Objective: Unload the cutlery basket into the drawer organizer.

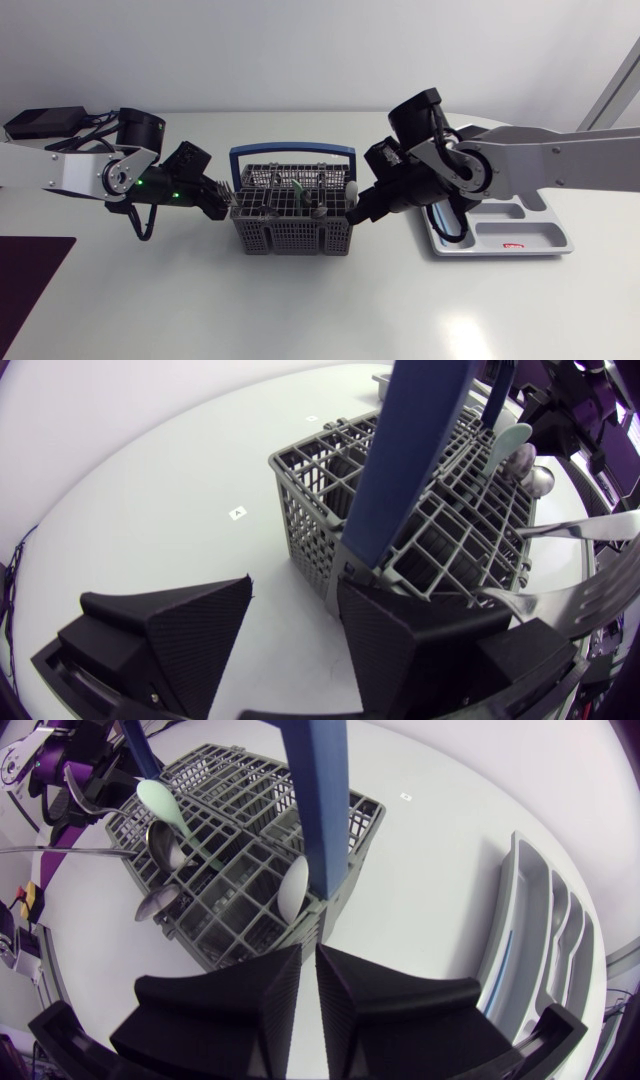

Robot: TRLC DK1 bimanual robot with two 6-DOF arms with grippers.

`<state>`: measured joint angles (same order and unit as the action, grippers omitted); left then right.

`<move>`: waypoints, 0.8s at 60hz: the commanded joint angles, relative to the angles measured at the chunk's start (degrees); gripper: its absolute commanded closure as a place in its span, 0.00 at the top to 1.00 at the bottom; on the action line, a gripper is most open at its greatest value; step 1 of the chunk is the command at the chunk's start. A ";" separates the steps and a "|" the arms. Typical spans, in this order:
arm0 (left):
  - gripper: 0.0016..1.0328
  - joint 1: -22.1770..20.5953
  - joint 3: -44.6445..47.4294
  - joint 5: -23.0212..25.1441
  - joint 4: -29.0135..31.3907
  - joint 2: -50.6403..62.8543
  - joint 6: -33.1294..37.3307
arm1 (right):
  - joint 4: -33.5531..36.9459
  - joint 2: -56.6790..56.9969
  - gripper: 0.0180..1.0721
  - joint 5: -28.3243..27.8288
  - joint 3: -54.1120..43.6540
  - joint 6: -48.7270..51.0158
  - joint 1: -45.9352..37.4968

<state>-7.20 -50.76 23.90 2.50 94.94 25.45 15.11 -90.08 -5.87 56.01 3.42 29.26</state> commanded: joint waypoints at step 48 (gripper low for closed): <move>0.96 7.64 2.16 17.58 33.27 -24.10 30.89 | 3.96 18.80 0.94 -7.32 -10.74 10.38 -6.05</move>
<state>0.95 -44.75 39.24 32.53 69.91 50.30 18.11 -72.42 -12.21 47.51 12.36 23.53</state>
